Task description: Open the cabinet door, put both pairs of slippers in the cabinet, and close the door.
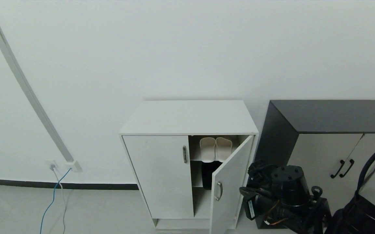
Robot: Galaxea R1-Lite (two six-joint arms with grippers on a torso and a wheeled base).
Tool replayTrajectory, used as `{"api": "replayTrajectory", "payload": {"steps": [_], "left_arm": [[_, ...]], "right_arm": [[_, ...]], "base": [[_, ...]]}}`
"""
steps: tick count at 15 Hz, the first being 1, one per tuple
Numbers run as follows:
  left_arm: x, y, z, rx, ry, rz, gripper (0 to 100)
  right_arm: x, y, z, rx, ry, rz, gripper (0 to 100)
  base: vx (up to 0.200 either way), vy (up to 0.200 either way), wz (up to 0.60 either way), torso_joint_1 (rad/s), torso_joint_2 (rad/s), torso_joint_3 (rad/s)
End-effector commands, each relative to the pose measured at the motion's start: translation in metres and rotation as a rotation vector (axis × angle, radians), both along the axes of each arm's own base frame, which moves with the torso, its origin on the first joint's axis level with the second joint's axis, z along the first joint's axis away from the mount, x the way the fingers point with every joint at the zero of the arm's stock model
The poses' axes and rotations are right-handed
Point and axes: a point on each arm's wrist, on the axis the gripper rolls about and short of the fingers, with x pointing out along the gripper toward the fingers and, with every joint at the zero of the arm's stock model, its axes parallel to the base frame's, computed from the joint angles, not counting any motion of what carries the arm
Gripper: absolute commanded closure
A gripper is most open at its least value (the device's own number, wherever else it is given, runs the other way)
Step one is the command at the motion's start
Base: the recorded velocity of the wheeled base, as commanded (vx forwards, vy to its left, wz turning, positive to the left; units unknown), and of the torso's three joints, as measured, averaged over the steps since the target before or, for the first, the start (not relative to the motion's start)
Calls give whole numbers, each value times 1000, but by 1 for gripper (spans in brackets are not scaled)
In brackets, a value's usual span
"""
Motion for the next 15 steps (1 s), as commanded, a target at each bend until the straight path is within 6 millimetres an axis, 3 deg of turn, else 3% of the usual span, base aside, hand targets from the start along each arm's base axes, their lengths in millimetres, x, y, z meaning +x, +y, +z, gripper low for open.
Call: {"api": "replayTrajectory", "payload": {"steps": [1, 7, 15], "left_arm": [[0, 0, 0, -1, 2, 0, 100], [0, 0, 0, -1, 2, 0, 100], [0, 0, 0, -1, 2, 0, 100]], "right_arm": [[-3, -3, 2, 1, -1, 0, 100], [20, 13, -12, 2, 2, -8, 100], [95, 31, -39, 51, -52, -88, 100]], "base": [[0, 0, 0, 0, 0, 0], [0, 0, 0, 0, 0, 0], [0, 0, 0, 0, 0, 0]]}}
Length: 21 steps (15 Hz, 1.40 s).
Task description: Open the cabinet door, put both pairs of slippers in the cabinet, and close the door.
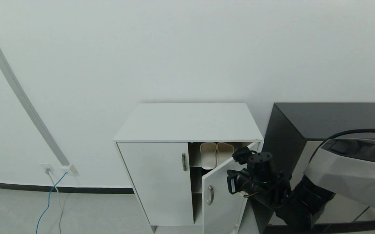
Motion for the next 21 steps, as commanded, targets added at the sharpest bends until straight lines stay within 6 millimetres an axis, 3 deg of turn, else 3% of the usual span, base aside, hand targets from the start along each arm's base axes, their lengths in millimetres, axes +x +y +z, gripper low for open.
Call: {"api": "replayTrajectory", "payload": {"steps": [1, 8, 14, 21], "left_arm": [[0, 0, 0, 0, 1, 2, 100], [0, 0, 0, 0, 1, 0, 100], [0, 0, 0, 0, 1, 0, 100], [0, 0, 0, 0, 1, 0, 100]], "right_arm": [[22, 2, -17, -1, 1, -27, 100], [64, 3, -16, 40, -50, -55, 100], [81, 1, -11, 47, -62, -78, 100], [102, -6, -18, 47, -65, -113, 100]], "base": [[0, 0, 0, 0, 0, 0], [0, 0, 0, 0, 0, 0], [0, 0, 0, 0, 0, 0], [0, 0, 0, 0, 0, 0]]}}
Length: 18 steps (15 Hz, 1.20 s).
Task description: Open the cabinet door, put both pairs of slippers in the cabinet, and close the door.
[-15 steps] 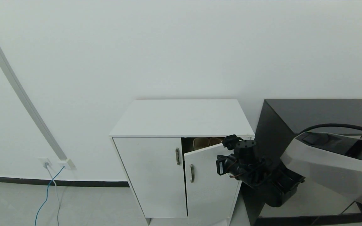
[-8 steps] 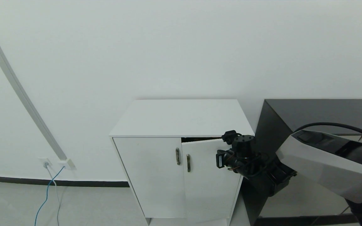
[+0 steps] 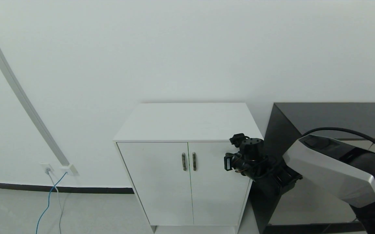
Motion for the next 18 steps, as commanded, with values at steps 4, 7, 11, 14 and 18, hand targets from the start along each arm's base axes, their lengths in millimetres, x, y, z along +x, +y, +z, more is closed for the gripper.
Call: {"api": "replayTrajectory", "payload": {"steps": [4, 7, 11, 14, 18], "left_arm": [[0, 0, 0, 0, 1, 0, 100], [0, 0, 0, 0, 1, 0, 100], [0, 0, 0, 0, 1, 0, 100], [0, 0, 0, 0, 1, 0, 100], [0, 0, 1, 0, -1, 1, 100]], "right_arm": [[3, -3, 0, 2, -4, -9, 100], [-4, -2, 2, -1, 1, 0, 100], [-27, -1, 13, 2, -1, 26, 100], [-57, -9, 33, 16, -25, 46, 100], [-102, -41, 69, 34, -54, 23, 100]], "base": [[0, 0, 0, 0, 0, 0], [0, 0, 0, 0, 0, 0], [0, 0, 0, 0, 0, 0], [0, 0, 0, 0, 0, 0], [0, 0, 0, 0, 0, 0]]}}
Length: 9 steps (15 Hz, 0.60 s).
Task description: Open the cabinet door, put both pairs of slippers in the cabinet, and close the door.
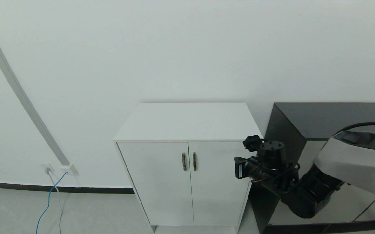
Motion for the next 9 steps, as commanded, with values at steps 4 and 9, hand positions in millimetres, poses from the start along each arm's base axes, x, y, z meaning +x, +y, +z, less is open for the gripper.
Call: {"api": "replayTrajectory", "payload": {"steps": [4, 9], "left_arm": [[0, 0, 0, 0, 1, 0, 100], [0, 0, 0, 0, 1, 0, 100]], "right_arm": [[-65, -64, 60, 35, -59, -78, 100], [-116, -118, 73, 30, -66, -189, 100]], "base": [[0, 0, 0, 0, 0, 0], [0, 0, 0, 0, 0, 0]]}}
